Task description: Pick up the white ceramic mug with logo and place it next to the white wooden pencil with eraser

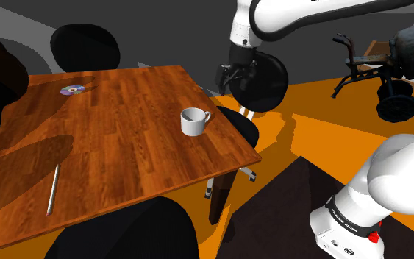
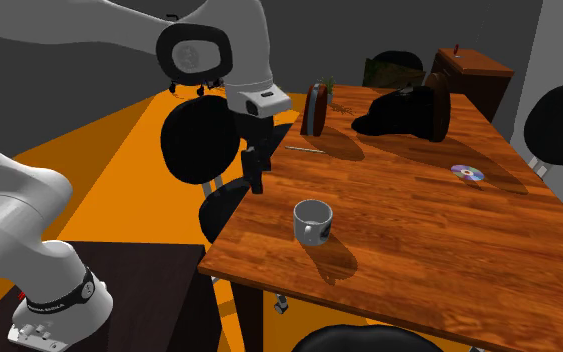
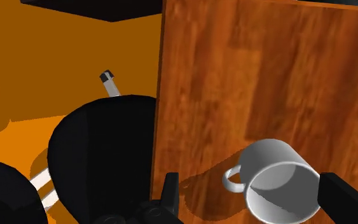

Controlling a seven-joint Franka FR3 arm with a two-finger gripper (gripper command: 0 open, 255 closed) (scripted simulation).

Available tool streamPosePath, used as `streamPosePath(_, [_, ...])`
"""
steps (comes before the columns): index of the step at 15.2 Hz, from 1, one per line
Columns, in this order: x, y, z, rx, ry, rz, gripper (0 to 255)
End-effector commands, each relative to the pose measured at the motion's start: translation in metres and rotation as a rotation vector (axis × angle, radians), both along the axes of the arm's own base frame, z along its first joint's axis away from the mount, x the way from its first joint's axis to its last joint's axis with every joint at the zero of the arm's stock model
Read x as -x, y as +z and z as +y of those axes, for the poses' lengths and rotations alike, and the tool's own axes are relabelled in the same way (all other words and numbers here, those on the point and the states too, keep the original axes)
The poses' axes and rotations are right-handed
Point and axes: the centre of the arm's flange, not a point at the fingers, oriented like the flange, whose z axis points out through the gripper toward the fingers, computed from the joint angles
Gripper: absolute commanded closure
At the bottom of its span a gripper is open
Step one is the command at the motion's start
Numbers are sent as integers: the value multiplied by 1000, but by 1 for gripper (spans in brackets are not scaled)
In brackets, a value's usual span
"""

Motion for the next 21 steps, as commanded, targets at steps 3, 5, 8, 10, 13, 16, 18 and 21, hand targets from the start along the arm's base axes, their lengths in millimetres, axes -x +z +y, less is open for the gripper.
streamPosePath(3, [-34, -31, 29, 6, -2, 11, 0])
streamPosePath(5, [-51, -46, 45, 9, -3, 16, 0])
streamPosePath(8, [-76, -68, 68, 14, -5, 24, 0])
streamPosePath(10, [-93, -83, 84, 17, -6, 29, 0])
streamPosePath(13, [-118, -105, 106, 22, -7, 37, 0])
streamPosePath(16, [-136, -122, 123, 26, -8, 43, 0])
streamPosePath(18, [-136, -132, 122, 26, -8, 43, 0])
streamPosePath(21, [-137, -148, 121, 26, -8, 43, 0])
